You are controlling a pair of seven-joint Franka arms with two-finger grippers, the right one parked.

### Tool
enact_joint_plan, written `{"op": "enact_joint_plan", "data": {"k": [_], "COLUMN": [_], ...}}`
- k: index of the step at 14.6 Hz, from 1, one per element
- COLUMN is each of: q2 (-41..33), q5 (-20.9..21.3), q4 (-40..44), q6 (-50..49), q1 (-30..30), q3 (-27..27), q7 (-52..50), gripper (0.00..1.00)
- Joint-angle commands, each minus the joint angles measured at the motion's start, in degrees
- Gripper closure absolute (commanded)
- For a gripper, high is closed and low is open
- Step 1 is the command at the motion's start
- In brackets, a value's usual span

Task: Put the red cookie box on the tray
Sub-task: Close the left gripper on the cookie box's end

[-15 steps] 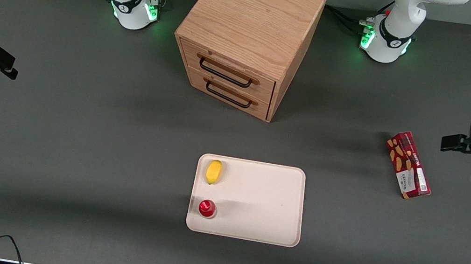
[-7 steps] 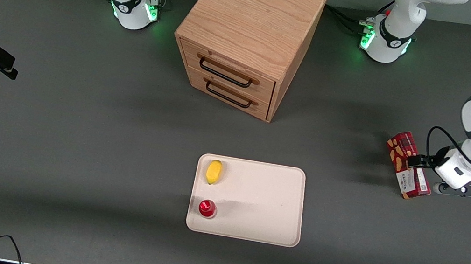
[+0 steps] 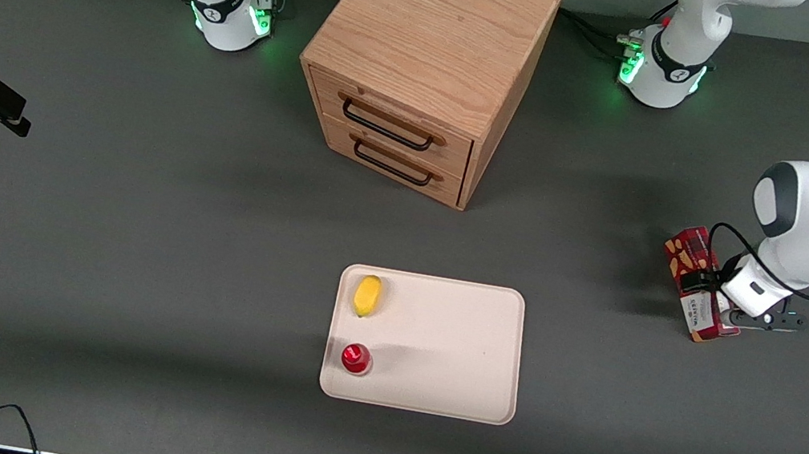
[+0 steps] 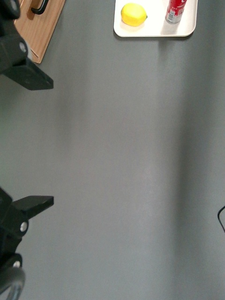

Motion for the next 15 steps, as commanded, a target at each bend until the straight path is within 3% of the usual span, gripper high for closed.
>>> {"op": "enact_joint_plan", "data": {"k": [1, 2, 3, 4, 11, 15], "q2": [0.5, 0.7, 1.1, 1.1, -3.7, -9.4], "q5": [-3.3, -4.3, -4.6, -4.6, -4.6, -3.9], "q4": [-0.2, -0.2, -0.2, -0.2, 0.5, 10.6], "q6": [0.9, 0.9, 0.9, 0.9, -4.3, -24.3], "q1": [0.5, 0.6, 0.5, 0.6, 0.0, -1.0], "q3": [-0.1, 0.0, -0.1, 0.0, -0.1, -0.7], "q7": [2.5, 3.0, 3.2, 3.3, 4.0, 2.4], "gripper": [0.18, 0.42, 0.75, 0.98, 1.0, 1.0]}}
